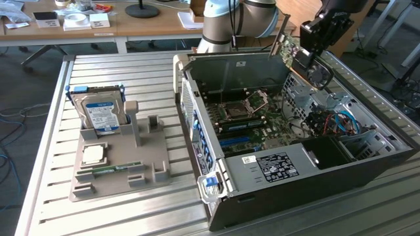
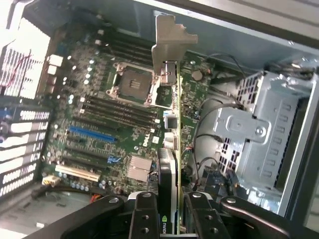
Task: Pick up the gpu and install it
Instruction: 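Insert the gpu into the slot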
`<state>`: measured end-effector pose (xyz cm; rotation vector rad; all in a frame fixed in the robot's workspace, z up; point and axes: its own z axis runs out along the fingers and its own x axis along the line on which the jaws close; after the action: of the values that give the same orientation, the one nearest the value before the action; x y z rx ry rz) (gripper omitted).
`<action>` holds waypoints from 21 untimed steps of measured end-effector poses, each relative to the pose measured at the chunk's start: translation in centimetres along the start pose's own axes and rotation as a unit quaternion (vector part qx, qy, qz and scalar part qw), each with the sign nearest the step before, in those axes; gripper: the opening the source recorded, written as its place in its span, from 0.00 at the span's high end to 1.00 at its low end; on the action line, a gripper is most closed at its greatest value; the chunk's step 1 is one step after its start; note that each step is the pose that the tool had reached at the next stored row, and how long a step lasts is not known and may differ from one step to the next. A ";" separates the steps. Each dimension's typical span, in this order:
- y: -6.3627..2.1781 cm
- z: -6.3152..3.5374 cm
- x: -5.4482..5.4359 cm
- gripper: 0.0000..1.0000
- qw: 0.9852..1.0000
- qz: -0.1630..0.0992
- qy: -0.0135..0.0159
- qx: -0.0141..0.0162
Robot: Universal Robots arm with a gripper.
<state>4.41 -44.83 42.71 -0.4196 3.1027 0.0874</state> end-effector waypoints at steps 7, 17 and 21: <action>0.00 0.02 0.0 0.73 0.998 -0.063 0.003 -0.001; -0.01 0.06 0.0 0.73 0.988 -0.153 0.008 -0.002; -0.01 0.08 0.0 0.73 0.982 -0.190 0.010 -0.003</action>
<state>4.41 -44.83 42.63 -1.0044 2.9769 0.0883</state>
